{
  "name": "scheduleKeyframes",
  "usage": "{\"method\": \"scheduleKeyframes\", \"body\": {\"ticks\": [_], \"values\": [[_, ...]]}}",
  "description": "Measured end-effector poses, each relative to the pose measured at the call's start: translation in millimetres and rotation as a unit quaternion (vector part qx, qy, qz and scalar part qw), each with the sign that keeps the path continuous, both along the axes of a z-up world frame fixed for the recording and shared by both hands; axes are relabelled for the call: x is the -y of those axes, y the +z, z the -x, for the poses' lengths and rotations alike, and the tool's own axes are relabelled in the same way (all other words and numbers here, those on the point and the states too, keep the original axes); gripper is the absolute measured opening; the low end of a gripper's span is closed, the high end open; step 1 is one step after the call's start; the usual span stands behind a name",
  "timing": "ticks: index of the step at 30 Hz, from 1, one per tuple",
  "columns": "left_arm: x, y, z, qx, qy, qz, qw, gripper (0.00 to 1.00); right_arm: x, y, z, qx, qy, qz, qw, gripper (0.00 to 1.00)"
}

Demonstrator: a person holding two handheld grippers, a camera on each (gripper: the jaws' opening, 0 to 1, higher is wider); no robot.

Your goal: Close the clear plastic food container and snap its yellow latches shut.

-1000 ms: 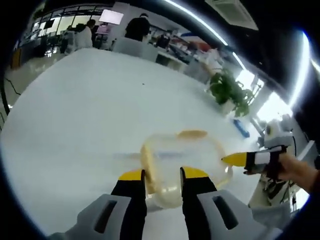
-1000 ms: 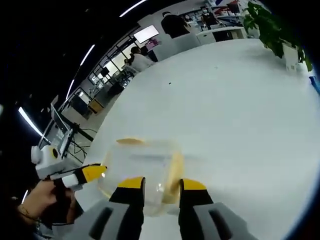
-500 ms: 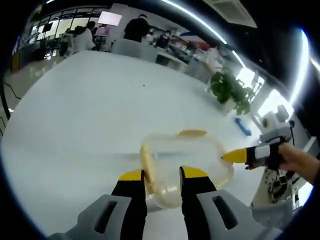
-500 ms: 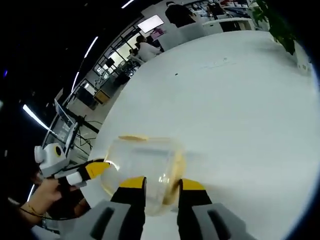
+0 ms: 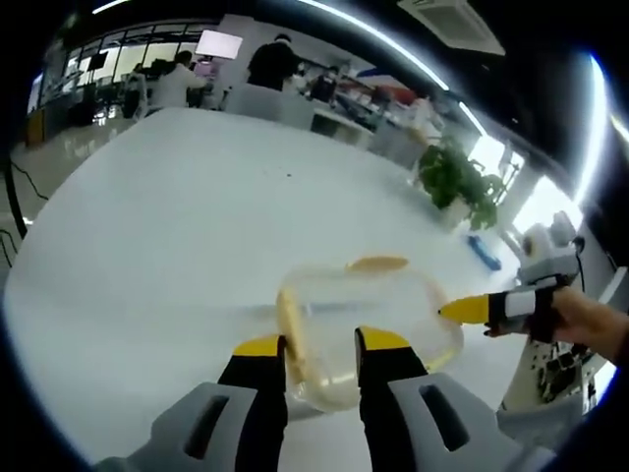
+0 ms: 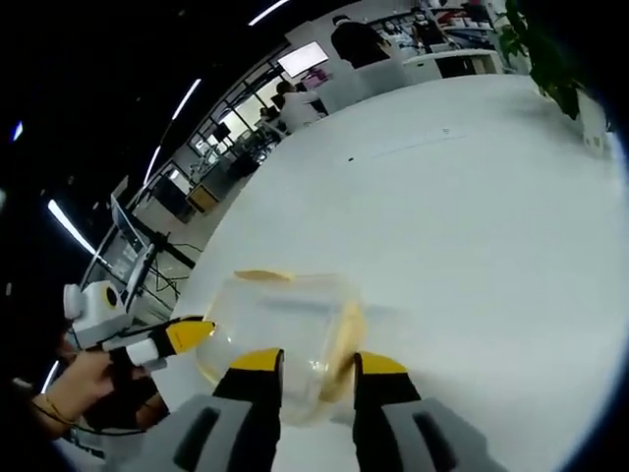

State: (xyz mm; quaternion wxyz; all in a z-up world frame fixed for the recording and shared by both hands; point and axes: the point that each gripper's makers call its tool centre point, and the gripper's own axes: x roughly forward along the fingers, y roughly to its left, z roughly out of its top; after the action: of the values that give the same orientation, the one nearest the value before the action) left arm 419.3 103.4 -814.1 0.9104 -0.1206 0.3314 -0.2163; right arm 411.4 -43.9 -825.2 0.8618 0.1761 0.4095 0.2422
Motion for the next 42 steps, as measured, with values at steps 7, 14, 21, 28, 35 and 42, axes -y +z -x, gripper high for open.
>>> {"method": "scheduleKeyframes", "body": {"ticks": [7, 14, 21, 28, 35, 42], "values": [[-1.3, 0.2, 0.0, -0.010, -0.020, 0.003, 0.9997, 0.26, -2.5, 2.7, 6.2, -0.001, -0.007, -0.014, 0.9999, 0.26], [-3.6, 3.9, -5.5, -0.010, -0.021, -0.020, 0.9995, 0.26, 3.9, 9.3, 5.7, 0.075, 0.050, 0.077, 0.9929, 0.30], [-3.5, 23.1, -8.2, 0.026, -0.051, -0.062, 0.9964, 0.29, 7.6, 28.4, -0.4, 0.099, 0.044, 0.069, 0.9917, 0.29], [6.6, 32.4, -6.6, 0.054, -0.093, -0.093, 0.9898, 0.33, -8.6, 47.9, -3.3, 0.135, 0.078, 0.055, 0.9863, 0.29], [18.9, 36.7, -7.2, 0.075, -0.131, -0.122, 0.9811, 0.34, -25.3, 54.7, -8.3, 0.149, 0.116, 0.062, 0.9801, 0.29], [29.8, 26.5, -0.4, 0.067, -0.150, -0.130, 0.9778, 0.34, -42.1, 53.6, -15.5, 0.152, 0.130, 0.058, 0.9782, 0.28]]}}
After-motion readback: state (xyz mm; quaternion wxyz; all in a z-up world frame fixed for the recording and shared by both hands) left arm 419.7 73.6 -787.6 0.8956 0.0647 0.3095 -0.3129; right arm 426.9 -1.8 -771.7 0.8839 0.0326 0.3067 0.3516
